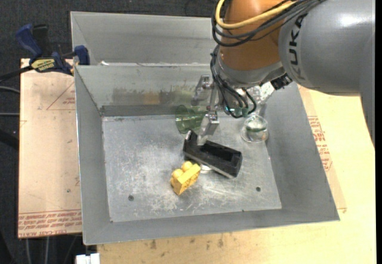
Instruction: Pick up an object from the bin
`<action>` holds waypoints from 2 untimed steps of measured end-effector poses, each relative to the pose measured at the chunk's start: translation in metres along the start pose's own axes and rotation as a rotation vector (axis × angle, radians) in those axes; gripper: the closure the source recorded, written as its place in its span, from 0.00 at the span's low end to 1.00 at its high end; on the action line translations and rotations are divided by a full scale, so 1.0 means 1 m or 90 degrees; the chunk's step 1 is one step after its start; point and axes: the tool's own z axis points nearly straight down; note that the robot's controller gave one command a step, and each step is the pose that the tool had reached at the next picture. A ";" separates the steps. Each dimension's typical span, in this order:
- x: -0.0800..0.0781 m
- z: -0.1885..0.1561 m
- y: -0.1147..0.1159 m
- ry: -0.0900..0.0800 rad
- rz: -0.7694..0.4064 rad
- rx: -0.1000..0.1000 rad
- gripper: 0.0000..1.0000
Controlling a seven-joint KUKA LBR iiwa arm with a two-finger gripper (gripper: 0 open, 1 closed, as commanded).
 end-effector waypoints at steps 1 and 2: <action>-0.002 -0.005 0.000 -0.005 0.001 0.000 0.00; 0.006 0.036 -0.017 -0.010 -0.007 -0.001 0.00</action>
Offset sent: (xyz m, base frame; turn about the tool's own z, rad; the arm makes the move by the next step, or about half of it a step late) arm -0.0313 -0.0598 -0.1396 -0.0403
